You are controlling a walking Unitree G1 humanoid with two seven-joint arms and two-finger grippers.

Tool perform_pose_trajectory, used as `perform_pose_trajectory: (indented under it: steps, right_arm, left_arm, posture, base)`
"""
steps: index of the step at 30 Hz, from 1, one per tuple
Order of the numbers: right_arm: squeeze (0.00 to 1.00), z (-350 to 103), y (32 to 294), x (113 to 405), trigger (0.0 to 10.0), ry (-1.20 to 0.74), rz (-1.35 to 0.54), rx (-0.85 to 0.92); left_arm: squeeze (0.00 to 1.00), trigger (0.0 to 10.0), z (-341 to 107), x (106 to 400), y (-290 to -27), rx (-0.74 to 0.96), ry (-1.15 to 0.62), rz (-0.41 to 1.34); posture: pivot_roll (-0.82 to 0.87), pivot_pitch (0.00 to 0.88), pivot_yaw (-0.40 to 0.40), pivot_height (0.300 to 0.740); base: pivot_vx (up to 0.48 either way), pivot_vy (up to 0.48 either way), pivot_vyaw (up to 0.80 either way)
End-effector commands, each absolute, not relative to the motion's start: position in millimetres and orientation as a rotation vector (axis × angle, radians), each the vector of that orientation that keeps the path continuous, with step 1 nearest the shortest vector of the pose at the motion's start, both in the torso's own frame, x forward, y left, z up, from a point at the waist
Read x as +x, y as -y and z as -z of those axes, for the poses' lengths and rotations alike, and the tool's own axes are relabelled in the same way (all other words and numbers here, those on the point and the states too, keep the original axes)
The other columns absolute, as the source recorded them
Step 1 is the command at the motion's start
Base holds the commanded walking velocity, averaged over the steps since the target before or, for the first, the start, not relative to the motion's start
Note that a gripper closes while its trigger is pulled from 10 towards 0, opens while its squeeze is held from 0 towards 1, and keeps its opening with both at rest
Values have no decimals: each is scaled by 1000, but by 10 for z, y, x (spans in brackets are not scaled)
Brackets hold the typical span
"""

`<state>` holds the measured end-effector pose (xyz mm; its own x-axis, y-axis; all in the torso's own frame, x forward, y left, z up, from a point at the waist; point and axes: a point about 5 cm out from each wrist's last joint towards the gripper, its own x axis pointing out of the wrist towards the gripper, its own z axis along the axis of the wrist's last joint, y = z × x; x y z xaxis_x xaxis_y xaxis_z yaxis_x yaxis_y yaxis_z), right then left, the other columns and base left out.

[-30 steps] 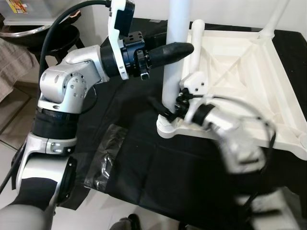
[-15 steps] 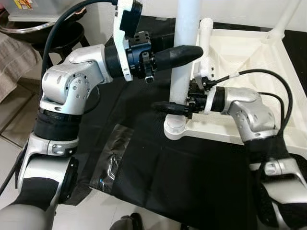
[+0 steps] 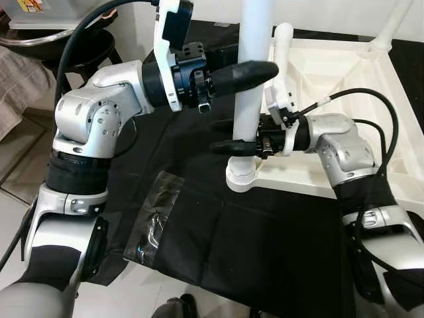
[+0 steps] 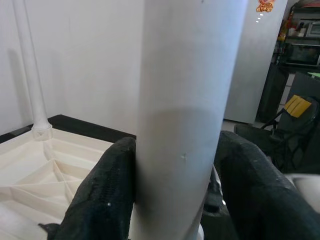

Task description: Building children table

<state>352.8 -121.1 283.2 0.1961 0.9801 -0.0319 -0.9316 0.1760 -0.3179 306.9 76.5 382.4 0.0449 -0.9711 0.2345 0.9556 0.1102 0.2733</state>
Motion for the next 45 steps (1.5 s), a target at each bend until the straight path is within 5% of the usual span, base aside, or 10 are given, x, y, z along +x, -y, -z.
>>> perform_pose_trajectory:
  steps: [1, 2, 20, 22, 23, 26, 27, 34, 35, 45]
  right_arm:
    - [0, -2746, 1126, 3536, 0, 183, -1275, -289]
    - [0, -2659, 1075, 3498, 0, 185, -1192, -250]
    - [0, -1998, 703, 3300, 0, 74, -439, -91]
    - [0, -2031, 717, 3309, 0, 83, -451, -102]
    - [0, -2055, 712, 3303, 2667, 87, -455, -105]
    - [0, -2071, 707, 3299, 2667, 90, -457, -106]
    - [0, -2132, 697, 3312, 10000, 112, -503, -111]
    - [0, -2513, 751, 3343, 10000, 224, -780, -182]
    - [1000, -2566, 794, 3369, 10000, 236, -814, -207]
    - [1000, -2913, 1046, 3540, 10000, 284, -1005, -326]
  left_arm:
    - [1000, 10000, -3755, 3045, -648, 59, 359, 1524]
    - [0, 10000, -3763, 3057, -656, 54, 359, 1510]
    - [0, 10000, -3760, 3121, -688, 53, 356, 1467]
    - [0, 0, -3746, 3130, -697, 40, 354, 1468]
    - [0, 0, -3736, 3134, -703, 40, 351, 1470]
    - [0, 0, -3730, 3136, -707, 40, 349, 1471]
    - [0, 0, -3731, 3133, -711, 42, 347, 1474]
    - [0, 0, -3748, 3129, -720, 40, 347, 1474]
    - [0, 0, -3748, 3129, -717, 40, 347, 1474]
    - [0, 0, -3745, 3118, -687, 45, 344, 1484]
  posture:
    - [21, 239, 46, 740]
    - [16, 238, 27, 740]
    - [19, 202, 56, 740]
    - [26, 199, 73, 740]
    - [29, 200, 77, 740]
    - [29, 200, 77, 740]
    - [33, 202, 78, 740]
    - [37, 203, 76, 740]
    - [37, 203, 76, 740]
    - [57, 208, 71, 740]
  base:
    - [0, 0, 0]
    - [0, 0, 0]
    - [0, 0, 0]
    - [0, 0, 0]
    - [0, 0, 0]
    - [0, 0, 0]
    - [0, 0, 0]
    - [0, 0, 0]
    - [0, 0, 0]
    - [0, 0, 0]
